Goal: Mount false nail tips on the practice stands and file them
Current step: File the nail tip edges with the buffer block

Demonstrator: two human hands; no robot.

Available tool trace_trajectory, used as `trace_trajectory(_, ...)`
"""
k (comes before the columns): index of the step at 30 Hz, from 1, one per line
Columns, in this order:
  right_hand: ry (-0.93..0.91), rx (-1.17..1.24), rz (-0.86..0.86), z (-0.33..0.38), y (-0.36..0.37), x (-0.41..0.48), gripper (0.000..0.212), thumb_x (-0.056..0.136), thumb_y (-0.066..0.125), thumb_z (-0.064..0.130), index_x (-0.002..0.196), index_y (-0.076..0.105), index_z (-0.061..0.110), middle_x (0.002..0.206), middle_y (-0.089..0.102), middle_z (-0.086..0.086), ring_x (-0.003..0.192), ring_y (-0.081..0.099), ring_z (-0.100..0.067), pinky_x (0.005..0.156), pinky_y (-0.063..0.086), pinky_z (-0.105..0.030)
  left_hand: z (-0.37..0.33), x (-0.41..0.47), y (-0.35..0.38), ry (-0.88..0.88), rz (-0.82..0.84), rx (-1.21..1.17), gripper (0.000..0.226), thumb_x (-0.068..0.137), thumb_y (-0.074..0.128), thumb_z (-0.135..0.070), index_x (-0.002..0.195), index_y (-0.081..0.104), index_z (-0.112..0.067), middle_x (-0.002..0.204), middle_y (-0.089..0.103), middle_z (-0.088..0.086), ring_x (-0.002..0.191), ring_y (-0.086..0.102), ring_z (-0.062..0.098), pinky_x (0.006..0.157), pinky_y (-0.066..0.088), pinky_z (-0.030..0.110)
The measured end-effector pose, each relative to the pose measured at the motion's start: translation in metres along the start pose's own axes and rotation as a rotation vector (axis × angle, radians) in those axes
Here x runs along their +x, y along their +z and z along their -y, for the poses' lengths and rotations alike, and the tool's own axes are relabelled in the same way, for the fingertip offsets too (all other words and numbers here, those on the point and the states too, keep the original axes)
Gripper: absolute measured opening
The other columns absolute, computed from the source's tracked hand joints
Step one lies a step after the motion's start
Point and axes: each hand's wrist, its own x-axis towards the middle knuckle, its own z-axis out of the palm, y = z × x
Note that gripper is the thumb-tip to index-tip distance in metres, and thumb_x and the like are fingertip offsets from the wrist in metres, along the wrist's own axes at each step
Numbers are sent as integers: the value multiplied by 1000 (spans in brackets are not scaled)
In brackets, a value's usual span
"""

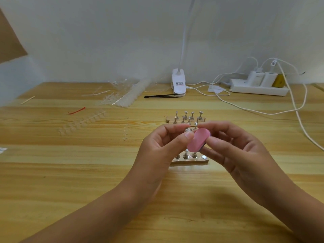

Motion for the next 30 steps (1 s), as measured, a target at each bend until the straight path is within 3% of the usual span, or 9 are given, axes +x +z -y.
trace_trajectory(3,-38,23,-90,0,-3,1,19,82,72,19,101,74,18,96,73,-4,94,71,-18,85,55,-26,-1,0,1,-5,-4,-25,20,73,76,-26,93,77,-24,96,76,0,88,69,8,78,54,18)
trace_trajectory(8,-4,-58,-13,-2,-1,-1,38,70,82,42,100,73,21,99,73,-8,95,71,-24,84,56,-29,1,0,0,-11,-3,-4,26,75,75,-28,100,73,-19,104,75,6,96,71,17,83,55,23)
trace_trajectory(13,-29,-18,-45,-3,0,-1,35,70,81,41,99,73,22,94,73,-2,92,71,-19,82,56,-26,1,0,0,-27,19,-44,24,72,80,-28,95,77,-24,101,75,3,94,70,13,81,54,19)
trace_trajectory(17,-69,-6,-124,-2,-4,0,23,78,78,28,99,73,20,93,73,-2,92,71,-18,83,56,-26,2,1,0,-26,20,-59,25,68,81,-30,93,77,-27,100,75,0,90,68,8,80,53,18)
trace_trajectory(21,-11,-87,5,-4,-1,-2,36,76,78,40,106,71,20,104,73,-8,100,70,-26,86,55,-30,2,0,0,-18,24,-45,31,65,79,-36,94,76,-27,104,75,6,93,69,15,83,55,24)
trace_trajectory(24,-89,-51,-121,-4,-4,0,39,74,78,41,107,71,21,101,73,-3,100,69,-23,89,54,-31,4,1,-1,-21,10,-62,24,67,82,-29,91,78,-29,97,75,0,87,68,9,80,54,19)
trace_trajectory(28,-51,-79,-42,-4,-3,-1,39,73,79,43,105,72,21,102,73,-7,99,70,-24,86,55,-29,6,0,-2,-23,22,-29,23,73,78,-25,96,75,-25,102,75,3,92,69,12,86,55,23)
trace_trajectory(30,-109,-65,-100,-3,-2,-1,37,75,78,40,106,72,21,101,73,-4,98,70,-23,86,55,-29,5,0,-2,-23,19,-28,22,72,79,-26,94,77,-26,98,75,-1,88,68,8,83,55,21)
